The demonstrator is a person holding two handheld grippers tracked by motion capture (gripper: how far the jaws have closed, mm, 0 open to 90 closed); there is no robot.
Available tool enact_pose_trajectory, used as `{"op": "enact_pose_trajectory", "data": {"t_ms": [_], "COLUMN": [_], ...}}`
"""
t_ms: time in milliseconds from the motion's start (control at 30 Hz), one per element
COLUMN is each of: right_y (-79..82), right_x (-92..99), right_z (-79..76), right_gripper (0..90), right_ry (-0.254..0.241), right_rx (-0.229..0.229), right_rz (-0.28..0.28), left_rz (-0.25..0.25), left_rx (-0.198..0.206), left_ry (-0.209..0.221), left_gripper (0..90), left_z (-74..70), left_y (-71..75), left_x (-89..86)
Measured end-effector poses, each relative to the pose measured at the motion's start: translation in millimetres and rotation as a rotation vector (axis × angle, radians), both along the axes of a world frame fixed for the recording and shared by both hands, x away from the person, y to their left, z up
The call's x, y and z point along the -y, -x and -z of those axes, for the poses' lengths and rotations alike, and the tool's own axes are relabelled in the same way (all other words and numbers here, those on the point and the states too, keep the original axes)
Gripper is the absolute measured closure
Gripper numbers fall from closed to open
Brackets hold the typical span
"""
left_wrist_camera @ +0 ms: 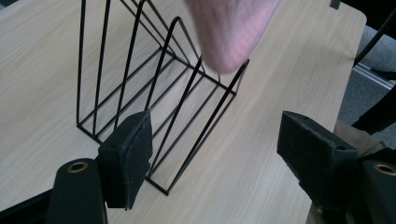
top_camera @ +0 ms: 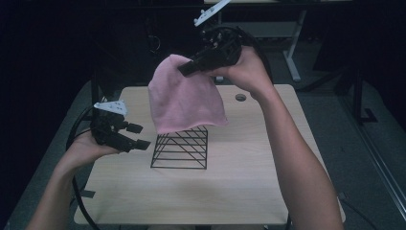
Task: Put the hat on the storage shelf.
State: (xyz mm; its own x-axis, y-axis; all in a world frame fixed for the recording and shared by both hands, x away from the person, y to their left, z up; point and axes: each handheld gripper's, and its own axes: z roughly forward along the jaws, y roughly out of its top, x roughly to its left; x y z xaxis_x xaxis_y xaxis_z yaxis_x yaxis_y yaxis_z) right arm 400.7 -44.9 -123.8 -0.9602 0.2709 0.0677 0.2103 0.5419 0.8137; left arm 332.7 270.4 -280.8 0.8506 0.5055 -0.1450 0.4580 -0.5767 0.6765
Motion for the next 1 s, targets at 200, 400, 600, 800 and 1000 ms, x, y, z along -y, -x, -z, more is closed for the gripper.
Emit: {"op": "enact_pose_trajectory", "data": {"t_ms": [200, 400, 600, 800, 1000], "right_y": [-0.1, 0.6, 1.7, 4.3, 3.0], "right_x": [-9.4, -20.1, -30.5, -39.8, -38.4], "right_z": [1.3, 4.6, 6.9, 10.4, 19.0], "right_gripper": [76.3, 76.2, 76.2, 76.3, 76.3], "right_ry": [-0.007, -0.012, -0.008, -0.015, -0.021], "right_rx": [0.002, -0.004, 0.000, -0.003, -0.009], "right_rz": [-0.015, -0.025, -0.050, -0.067, -0.059], "left_rz": [0.015, 0.011, 0.005, -0.006, -0.021], "left_rx": [0.013, 0.040, 0.024, 0.017, 0.008], "left_ry": [0.010, 0.022, 0.070, 0.071, 0.068], "left_gripper": [30.0, 33.3, 39.3, 59.1, 80.3], "left_z": [-1.6, -3.2, -4.7, -4.5, -3.2], "left_y": [-3.4, -5.4, -5.8, -7.3, -7.7], "left_x": [1.3, -0.7, -3.9, -7.4, -7.7]}}
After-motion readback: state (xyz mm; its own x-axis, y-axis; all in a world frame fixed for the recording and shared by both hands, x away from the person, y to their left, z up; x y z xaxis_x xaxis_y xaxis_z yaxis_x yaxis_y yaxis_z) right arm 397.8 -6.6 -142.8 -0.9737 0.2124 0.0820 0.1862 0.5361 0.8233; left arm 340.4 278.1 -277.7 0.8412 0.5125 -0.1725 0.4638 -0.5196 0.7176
